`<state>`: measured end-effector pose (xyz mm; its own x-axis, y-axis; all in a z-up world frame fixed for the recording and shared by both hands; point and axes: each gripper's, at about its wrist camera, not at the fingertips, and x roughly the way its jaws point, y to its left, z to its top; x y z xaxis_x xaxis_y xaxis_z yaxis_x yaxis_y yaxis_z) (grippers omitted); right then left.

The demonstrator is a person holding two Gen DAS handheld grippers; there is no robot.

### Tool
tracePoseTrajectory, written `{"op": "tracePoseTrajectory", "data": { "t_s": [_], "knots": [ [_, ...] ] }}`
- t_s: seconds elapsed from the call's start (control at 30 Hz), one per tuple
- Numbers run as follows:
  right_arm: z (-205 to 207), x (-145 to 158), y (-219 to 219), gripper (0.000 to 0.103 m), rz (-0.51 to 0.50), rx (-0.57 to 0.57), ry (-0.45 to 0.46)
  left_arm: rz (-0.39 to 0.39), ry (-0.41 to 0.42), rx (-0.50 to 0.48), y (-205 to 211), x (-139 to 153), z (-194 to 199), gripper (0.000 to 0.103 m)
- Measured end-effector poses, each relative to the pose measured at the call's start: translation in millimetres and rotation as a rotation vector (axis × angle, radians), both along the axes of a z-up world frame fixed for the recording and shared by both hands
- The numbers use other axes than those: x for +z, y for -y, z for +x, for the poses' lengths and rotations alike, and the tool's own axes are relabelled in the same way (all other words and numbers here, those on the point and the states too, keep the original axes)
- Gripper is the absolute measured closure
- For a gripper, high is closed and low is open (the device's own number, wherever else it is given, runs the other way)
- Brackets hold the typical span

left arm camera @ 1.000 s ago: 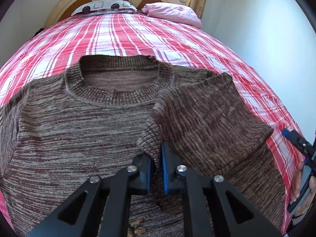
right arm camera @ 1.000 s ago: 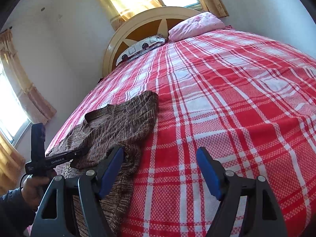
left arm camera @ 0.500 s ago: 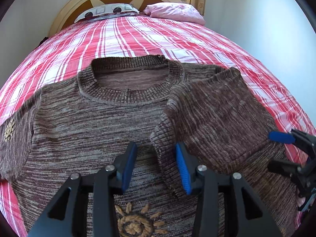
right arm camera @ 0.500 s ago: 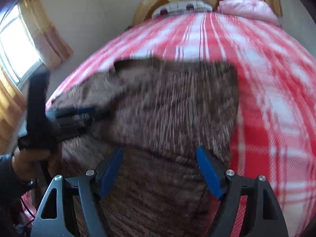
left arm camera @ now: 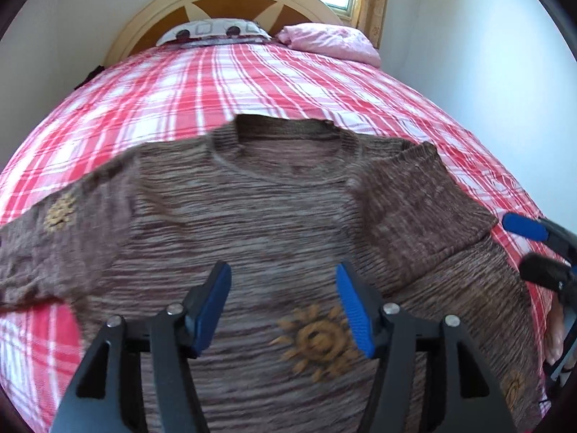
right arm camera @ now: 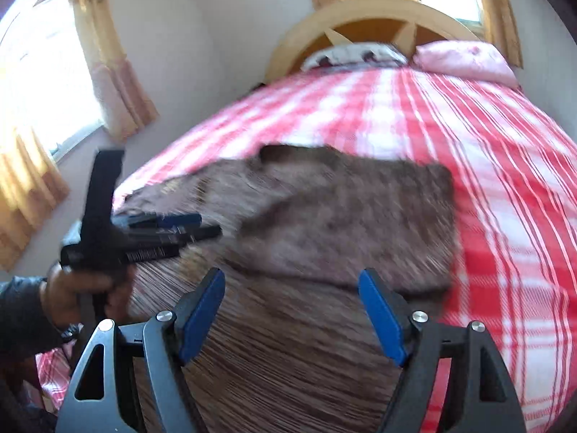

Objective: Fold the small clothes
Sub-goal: 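Open the left gripper and move it to the other sleeve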

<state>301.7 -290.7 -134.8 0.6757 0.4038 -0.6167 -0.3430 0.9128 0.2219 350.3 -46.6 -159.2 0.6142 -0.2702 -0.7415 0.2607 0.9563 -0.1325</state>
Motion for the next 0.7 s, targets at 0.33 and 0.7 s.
{"op": "tracePoseTrajectory", "data": {
  "t_s": [0.33, 0.7],
  "knots": [
    [36.8, -55.4, -60.1, 0.026, -0.114, 0.038, -0.159, 0.099, 0.014, 0.250, -141.7, -7.7, -11.3, 0.037],
    [29.9, -67.8, -77.5, 0.023, -0.233, 0.033, -0.121, 0.014, -0.023, 0.592, -283.7, -21.3, -27.0, 0.037]
  ]
}}
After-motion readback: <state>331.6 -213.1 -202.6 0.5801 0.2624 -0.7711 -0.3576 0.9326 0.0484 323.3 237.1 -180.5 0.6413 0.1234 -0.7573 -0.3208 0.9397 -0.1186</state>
